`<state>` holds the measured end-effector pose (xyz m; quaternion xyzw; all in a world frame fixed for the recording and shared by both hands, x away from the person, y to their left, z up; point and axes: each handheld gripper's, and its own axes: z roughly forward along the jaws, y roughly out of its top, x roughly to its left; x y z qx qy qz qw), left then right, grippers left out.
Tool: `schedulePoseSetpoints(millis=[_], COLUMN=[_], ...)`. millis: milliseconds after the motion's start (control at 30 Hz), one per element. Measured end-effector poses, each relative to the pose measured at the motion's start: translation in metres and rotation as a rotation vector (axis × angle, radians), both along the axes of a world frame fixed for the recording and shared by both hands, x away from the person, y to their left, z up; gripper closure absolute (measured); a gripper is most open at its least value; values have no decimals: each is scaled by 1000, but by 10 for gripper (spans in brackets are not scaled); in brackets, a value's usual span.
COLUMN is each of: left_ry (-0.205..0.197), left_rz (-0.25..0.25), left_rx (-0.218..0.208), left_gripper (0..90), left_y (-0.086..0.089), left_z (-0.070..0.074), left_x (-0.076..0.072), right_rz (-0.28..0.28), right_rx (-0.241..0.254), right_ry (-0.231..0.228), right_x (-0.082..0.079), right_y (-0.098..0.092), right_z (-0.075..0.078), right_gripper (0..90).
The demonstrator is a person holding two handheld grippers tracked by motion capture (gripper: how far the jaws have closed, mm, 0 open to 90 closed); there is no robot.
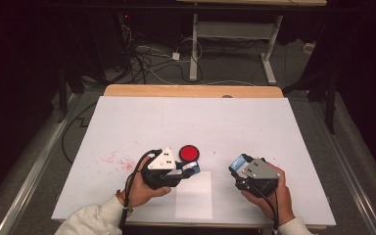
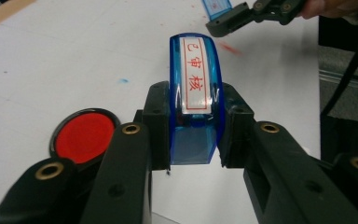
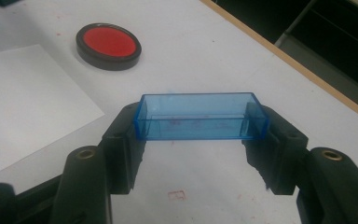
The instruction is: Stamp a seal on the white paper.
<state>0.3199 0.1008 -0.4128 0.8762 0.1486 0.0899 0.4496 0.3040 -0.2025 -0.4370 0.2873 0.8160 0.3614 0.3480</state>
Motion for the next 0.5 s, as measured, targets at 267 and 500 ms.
schedulePoseSetpoints(millis=[267,500], left_ry=[17,28], left_rz=[-76,-168], left_rx=[49,128], left_gripper=[679,679], left_y=[-6,-12], left_z=[-14,-32], left_x=[-3,2], right_rz=[5,13], right_rx=[-4,-12], right_ry=[1,11], right_x=[1,-1], right_y=[2,2], right_z=[-1,-4], right_gripper=[408,409])
